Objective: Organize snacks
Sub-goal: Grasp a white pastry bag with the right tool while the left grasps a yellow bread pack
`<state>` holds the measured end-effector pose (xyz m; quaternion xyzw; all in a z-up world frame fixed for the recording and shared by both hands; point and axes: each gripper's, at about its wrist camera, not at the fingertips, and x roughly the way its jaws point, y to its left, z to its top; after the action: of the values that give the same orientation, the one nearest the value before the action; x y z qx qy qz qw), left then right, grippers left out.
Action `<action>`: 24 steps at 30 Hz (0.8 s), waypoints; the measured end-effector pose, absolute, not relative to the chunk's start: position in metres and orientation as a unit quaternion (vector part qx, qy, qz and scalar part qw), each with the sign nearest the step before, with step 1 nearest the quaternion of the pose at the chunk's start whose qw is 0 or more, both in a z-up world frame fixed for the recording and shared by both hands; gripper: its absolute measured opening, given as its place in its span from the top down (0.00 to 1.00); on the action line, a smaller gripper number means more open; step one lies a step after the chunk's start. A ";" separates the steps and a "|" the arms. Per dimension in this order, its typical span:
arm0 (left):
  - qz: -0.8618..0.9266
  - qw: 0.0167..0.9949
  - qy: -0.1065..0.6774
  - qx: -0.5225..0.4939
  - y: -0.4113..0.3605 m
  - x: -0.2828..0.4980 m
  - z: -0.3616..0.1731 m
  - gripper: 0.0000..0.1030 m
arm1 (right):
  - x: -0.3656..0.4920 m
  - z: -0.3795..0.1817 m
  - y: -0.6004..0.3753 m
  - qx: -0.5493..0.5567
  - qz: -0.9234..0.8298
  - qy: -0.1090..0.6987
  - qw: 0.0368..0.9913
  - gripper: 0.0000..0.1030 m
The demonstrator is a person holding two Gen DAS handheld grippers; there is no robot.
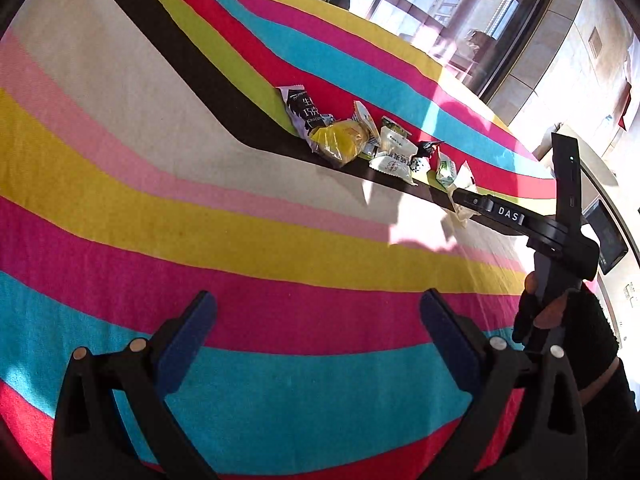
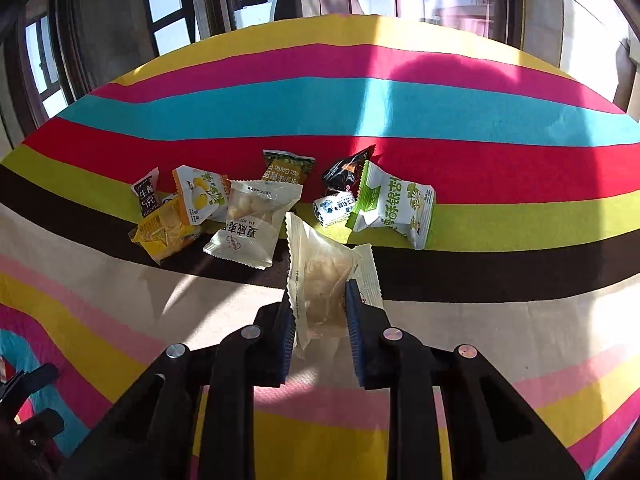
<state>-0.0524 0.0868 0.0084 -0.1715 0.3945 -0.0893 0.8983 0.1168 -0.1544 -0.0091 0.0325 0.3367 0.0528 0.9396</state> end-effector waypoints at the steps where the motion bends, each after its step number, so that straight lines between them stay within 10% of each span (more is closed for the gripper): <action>1: -0.089 0.898 0.394 -0.171 0.087 -0.053 0.008 0.02 | 0.098 -0.009 -0.157 0.031 0.054 0.332 0.941 0.77; 24: -0.065 0.904 0.421 -0.038 0.047 0.000 0.018 0.02 | -0.022 -0.029 -0.177 0.170 0.083 0.297 0.936 0.77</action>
<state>0.0004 0.0471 0.0180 -0.0375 0.4212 -0.0647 0.9039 -0.0215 -0.1771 -0.0288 0.1704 0.2972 0.0829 0.9358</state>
